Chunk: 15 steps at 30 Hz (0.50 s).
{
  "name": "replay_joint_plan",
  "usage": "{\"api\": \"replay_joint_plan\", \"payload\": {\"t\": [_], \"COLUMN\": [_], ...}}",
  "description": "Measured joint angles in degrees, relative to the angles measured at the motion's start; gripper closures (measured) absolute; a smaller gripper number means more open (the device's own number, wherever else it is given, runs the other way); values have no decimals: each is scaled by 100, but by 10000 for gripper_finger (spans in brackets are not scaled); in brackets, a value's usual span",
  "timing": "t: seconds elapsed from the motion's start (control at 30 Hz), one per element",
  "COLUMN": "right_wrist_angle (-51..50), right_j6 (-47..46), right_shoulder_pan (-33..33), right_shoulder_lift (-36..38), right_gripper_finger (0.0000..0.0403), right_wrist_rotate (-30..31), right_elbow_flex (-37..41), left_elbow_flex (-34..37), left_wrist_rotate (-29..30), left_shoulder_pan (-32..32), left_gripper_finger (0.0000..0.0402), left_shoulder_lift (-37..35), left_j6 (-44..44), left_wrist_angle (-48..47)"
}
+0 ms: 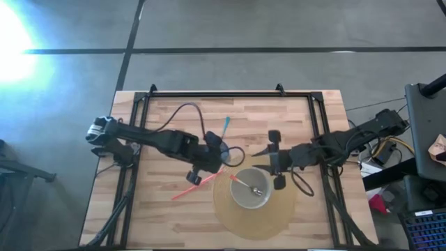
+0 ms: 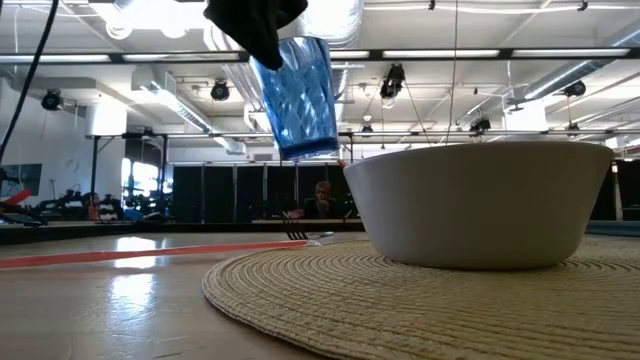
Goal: Pick & Place Utensil
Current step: Put the blue cup on the yellow mat
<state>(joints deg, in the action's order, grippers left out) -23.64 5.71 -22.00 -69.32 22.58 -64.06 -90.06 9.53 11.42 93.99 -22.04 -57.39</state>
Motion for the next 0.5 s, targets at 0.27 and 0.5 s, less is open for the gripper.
{"api": "replay_joint_plan", "payload": {"t": [0.27, 0.5], "right_wrist_angle": [-795, -788], "right_j6": [614, 1329], "right_shoulder_pan": [276, 353], "right_shoulder_lift": [-465, -1031], "right_gripper_finger": [234, 234], "right_wrist_rotate": [-137, -716], "right_elbow_flex": [-688, -980], "left_elbow_flex": [-811, -812], "left_wrist_rotate": [-184, -297], "left_shoulder_pan": [-4, 25], "left_gripper_finger": [397, 396], "left_shoulder_lift": [403, 372], "left_j6": [-39, 0], "left_wrist_angle": [-781, -865]}}
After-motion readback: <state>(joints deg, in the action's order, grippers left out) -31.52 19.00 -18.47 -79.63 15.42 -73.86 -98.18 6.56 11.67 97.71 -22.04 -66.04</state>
